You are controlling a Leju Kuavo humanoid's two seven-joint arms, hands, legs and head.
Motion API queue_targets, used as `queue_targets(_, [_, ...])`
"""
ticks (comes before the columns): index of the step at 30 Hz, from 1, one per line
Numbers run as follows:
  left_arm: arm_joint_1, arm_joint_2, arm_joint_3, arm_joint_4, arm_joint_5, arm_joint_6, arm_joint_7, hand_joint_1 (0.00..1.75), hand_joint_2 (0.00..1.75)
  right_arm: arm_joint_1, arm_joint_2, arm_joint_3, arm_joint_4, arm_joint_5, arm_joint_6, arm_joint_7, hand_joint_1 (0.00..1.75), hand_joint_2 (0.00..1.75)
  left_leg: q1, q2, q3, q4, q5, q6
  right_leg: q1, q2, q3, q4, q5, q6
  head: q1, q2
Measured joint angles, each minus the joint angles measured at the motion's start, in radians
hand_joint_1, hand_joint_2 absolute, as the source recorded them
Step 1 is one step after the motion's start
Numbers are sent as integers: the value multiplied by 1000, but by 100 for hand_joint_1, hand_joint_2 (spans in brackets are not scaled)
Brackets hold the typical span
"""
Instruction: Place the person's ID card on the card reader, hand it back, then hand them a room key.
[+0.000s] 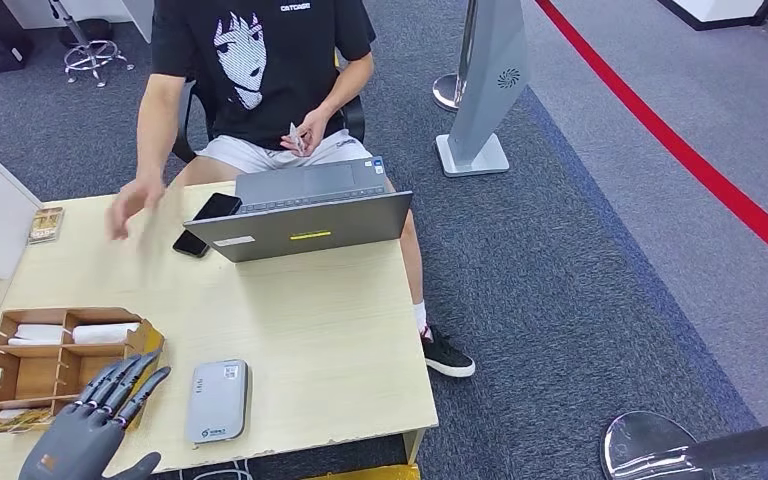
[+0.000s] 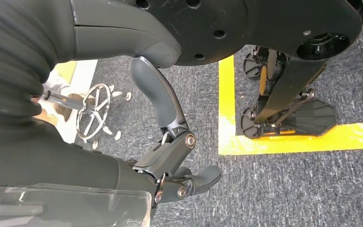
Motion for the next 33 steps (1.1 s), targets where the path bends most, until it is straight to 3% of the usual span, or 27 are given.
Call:
queue_targets(7, [99, 37, 47, -52, 5, 22, 78, 0, 175, 6, 2, -6, -1, -13, 0, -2, 0, 175, 0, 0, 0, 0, 0, 0, 0, 0, 0, 0, 0, 0, 0, 0])
queue_targets(13, [188, 123, 81, -104, 13, 22, 175, 0, 175, 13, 4, -17, -7, -14, 0, 0, 0, 175, 1, -1, 0, 0, 0, 0, 1, -1, 0, 0, -1, 0, 0, 0])
queue_targets(20, [253, 200, 133, -144, 29, 24, 222, 0, 175, 17, 5, -23, -16, -14, 2, 5, 0, 175, 1, -1, 0, 0, 0, 0, 1, -2, 1, 0, 0, 0, 0, 0])
queue_targets(33, [349, 223, 223, -157, 39, 45, 304, 0, 175, 22, 7, -29, -26, -10, 5, 13, 0, 175, 1, -2, 0, 0, 0, 0, 1, -2, 1, 0, -1, 0, 0, 0])
